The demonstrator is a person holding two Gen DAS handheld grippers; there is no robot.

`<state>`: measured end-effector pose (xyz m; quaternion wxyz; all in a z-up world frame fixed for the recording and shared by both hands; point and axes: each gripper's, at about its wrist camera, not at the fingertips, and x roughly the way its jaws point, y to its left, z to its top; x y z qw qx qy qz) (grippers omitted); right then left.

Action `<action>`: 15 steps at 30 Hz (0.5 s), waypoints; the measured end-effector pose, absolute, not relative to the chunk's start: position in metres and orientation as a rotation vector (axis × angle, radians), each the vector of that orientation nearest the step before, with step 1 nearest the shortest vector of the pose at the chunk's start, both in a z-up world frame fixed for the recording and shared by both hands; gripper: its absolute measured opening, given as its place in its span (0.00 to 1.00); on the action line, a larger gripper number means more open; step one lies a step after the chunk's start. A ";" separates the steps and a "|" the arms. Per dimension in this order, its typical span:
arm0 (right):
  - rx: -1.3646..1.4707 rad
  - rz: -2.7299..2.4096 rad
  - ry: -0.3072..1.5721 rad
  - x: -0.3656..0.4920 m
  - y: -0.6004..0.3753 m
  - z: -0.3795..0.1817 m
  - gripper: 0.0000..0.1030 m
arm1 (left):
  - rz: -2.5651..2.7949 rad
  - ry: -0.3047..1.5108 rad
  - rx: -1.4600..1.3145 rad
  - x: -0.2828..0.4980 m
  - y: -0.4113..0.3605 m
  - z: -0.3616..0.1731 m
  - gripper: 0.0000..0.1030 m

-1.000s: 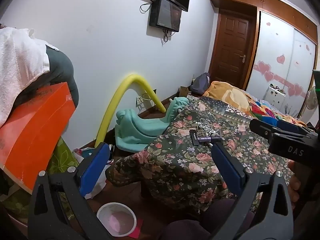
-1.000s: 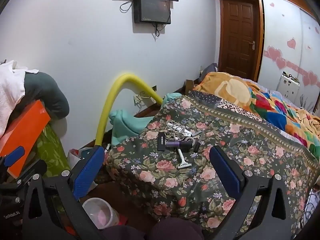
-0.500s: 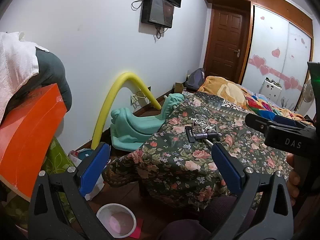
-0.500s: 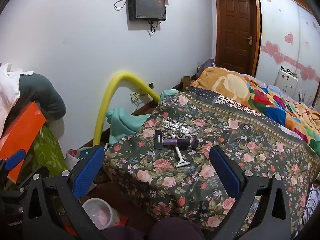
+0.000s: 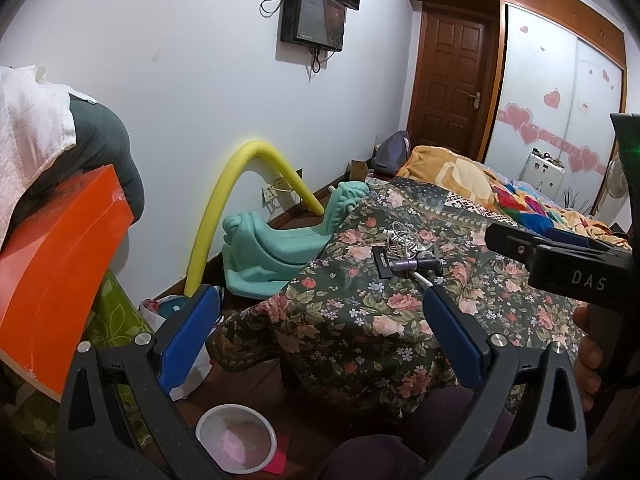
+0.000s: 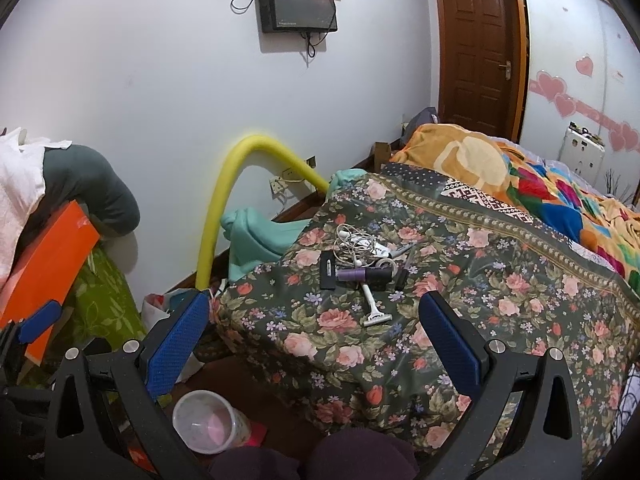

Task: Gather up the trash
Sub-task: 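Move both tools toward the small items on the floral quilt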

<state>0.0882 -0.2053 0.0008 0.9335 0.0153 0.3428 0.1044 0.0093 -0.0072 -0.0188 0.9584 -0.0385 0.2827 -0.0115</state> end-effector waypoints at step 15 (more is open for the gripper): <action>0.015 0.233 0.722 0.088 -0.192 -0.002 1.00 | -0.021 0.586 -0.091 0.012 0.002 -0.021 1.00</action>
